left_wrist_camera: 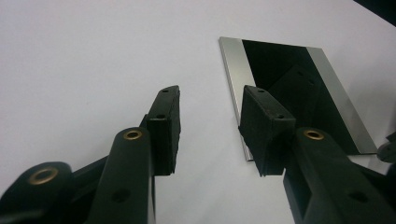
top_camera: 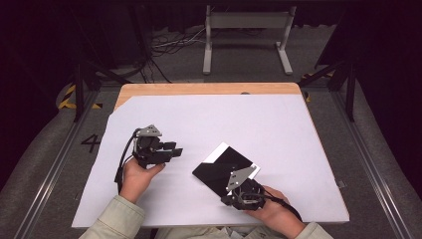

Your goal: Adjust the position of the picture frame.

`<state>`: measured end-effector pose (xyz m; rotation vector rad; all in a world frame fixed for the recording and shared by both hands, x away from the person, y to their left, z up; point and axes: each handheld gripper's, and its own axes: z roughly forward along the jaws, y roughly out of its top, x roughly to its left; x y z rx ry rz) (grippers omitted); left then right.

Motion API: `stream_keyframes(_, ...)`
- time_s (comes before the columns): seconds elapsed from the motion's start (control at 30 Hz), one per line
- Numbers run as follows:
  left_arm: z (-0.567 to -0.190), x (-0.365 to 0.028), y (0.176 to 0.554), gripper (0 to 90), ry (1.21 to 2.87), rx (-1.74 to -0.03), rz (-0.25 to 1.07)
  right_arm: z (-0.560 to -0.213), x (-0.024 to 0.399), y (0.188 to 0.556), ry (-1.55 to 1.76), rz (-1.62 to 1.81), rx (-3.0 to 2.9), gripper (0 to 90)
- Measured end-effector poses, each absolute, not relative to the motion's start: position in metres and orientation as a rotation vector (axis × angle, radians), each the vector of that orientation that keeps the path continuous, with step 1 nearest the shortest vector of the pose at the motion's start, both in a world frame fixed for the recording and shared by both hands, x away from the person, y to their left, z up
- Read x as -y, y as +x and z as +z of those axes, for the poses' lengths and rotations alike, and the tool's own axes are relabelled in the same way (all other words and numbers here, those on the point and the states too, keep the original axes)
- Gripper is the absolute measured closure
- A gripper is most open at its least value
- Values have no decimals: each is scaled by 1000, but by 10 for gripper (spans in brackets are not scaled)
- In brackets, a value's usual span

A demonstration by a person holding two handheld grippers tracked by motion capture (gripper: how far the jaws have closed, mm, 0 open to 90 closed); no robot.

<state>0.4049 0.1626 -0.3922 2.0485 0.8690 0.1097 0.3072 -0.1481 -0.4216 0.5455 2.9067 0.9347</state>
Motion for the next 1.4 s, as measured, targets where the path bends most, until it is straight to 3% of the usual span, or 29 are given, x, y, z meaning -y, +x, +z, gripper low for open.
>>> stream_keyframes(0.7,-393,-162,406,581,2049,-872,101,-420,151,307,610,793,-2852,900)
stream_keyframes(1.0,-393,-162,405,579,2046,-874,100,-426,137,292,489,752,-2901,900)
stream_keyframes(1.4,-392,-163,405,579,2046,-871,98,-426,150,305,542,744,-2865,900)
